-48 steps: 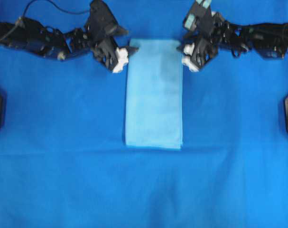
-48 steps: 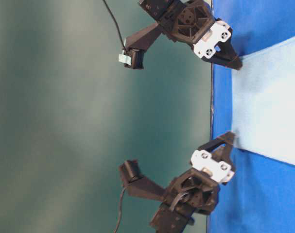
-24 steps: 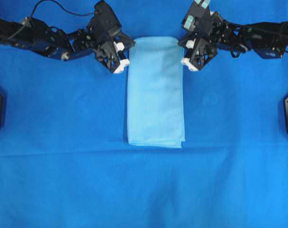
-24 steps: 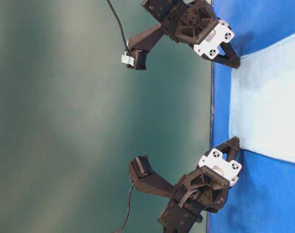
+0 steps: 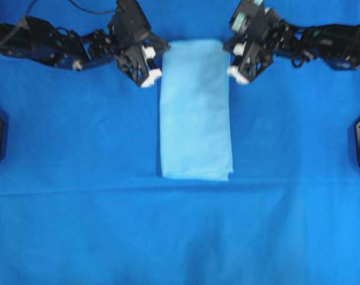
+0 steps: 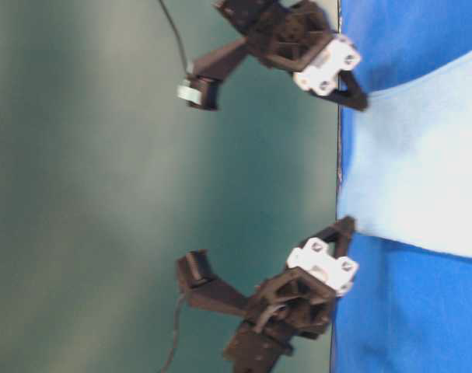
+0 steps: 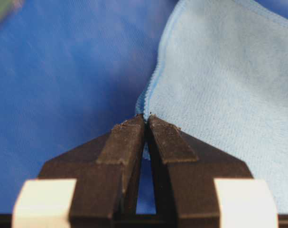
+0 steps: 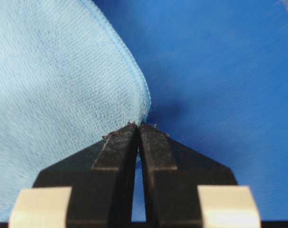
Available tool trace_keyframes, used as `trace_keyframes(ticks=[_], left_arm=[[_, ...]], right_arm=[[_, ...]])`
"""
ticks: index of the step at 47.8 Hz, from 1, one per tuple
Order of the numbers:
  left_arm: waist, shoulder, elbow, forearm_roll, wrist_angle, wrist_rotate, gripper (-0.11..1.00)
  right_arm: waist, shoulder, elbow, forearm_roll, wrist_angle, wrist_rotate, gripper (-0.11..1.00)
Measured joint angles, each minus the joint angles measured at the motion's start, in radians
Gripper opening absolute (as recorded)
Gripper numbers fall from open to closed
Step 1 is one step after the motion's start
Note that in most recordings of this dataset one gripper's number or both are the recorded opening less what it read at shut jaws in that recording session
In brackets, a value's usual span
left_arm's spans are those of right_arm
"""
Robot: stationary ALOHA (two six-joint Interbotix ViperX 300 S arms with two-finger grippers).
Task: Fold a vertical towel.
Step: 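Close both grippers on the towel's top corners, then lift the top edge and fold it down toward the bottom edge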
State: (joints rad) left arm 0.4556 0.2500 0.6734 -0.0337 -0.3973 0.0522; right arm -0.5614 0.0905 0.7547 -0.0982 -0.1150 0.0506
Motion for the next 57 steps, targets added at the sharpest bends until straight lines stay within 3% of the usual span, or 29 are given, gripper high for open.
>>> trace_keyframes(ticks=[13,25,41,57], left_arm=[[0.074,-0.011,-0.023,0.002,0.015,0.015,0.03],[0.080,-0.023,-0.023,0.002,0.031,0.015,0.03],[-0.003,-0.215,0.032,0.002,0.110,0.018,0.03],[-0.166,-0.311,0.121,0.002,0.155,0.014,0.03]], right_arm=[[-0.051,-0.028,-0.021,-0.003,-0.002,-0.014,0.02],[-0.051,-0.038,-0.026,-0.005,0.005,-0.009,0.02],[0.002,-0.199,-0.008,-0.003,0.094,-0.008,0.02],[0.172,-0.327,0.080,0.008,0.152,0.012,0.02]])
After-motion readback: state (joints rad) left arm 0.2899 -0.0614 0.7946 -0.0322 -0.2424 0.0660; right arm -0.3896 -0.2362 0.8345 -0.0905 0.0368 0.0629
